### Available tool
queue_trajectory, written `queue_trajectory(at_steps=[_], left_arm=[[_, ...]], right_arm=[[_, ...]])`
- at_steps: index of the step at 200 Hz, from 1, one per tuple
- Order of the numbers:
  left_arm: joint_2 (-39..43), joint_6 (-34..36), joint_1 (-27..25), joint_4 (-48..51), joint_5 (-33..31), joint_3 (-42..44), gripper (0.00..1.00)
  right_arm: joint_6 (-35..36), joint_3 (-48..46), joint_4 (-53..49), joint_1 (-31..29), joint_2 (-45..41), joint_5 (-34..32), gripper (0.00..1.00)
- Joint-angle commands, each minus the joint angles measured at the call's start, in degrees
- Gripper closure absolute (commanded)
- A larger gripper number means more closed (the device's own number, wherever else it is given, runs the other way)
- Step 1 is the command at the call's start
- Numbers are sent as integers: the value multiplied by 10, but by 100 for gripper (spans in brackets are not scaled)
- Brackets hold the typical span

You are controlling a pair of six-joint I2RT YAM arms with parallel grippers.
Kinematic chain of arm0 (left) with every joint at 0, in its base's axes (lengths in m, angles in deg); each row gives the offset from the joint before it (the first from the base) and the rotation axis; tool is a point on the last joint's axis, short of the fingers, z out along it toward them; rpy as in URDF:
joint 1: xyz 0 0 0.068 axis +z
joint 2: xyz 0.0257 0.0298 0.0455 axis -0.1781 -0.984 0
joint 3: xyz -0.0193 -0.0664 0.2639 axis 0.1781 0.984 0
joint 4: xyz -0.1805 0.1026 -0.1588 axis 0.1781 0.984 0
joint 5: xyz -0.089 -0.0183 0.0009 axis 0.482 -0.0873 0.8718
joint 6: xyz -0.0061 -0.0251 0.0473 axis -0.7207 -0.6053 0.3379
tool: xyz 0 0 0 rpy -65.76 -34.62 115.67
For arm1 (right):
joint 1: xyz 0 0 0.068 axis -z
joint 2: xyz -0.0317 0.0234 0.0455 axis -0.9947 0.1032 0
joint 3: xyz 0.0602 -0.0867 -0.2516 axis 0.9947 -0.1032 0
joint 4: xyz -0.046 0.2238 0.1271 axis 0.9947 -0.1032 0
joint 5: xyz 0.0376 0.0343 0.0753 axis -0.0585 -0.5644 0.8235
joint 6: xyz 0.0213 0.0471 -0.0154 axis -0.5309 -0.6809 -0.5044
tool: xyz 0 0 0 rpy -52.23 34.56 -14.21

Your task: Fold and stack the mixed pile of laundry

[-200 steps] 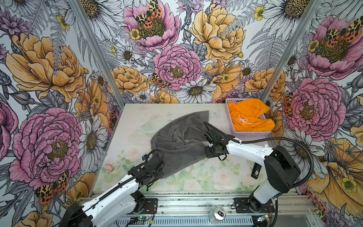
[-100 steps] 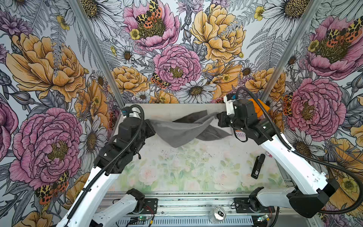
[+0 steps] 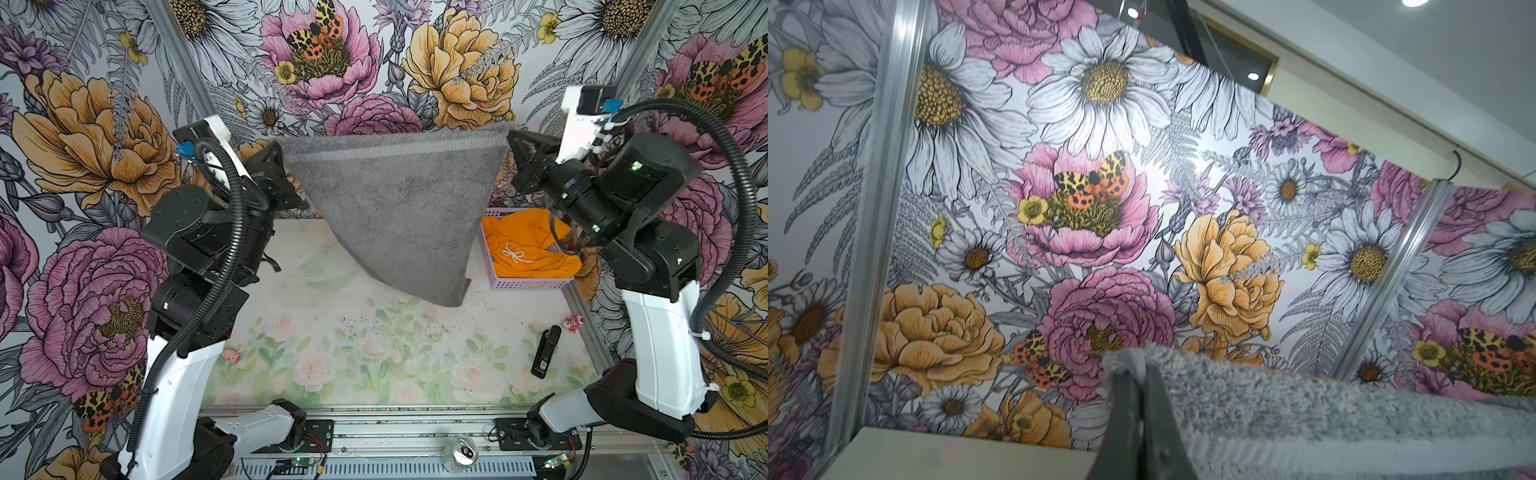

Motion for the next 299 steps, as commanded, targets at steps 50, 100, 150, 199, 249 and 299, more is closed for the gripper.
queue_trajectory(at_steps=[50,100,150,199,249,299], left_arm=[[-63,125,-35,-70,41,-221,100],[-30,152,-55,-70,64,-259,100],[-25,130,-23,-73,114,-292,100],[-31,165,-23,-140,63,-198,100],[-136,106,70,-170,115,-189,100],[-228,4,188,-292,171,-47,100]], right_arm=[[10,170,57,3,38,57,100],[-3,169,101,-5,7,126,100],[0,169,145,-4,-16,135,100],[95,157,150,12,10,48,100],[46,148,171,162,100,68,100],[29,147,187,214,246,103,100]])
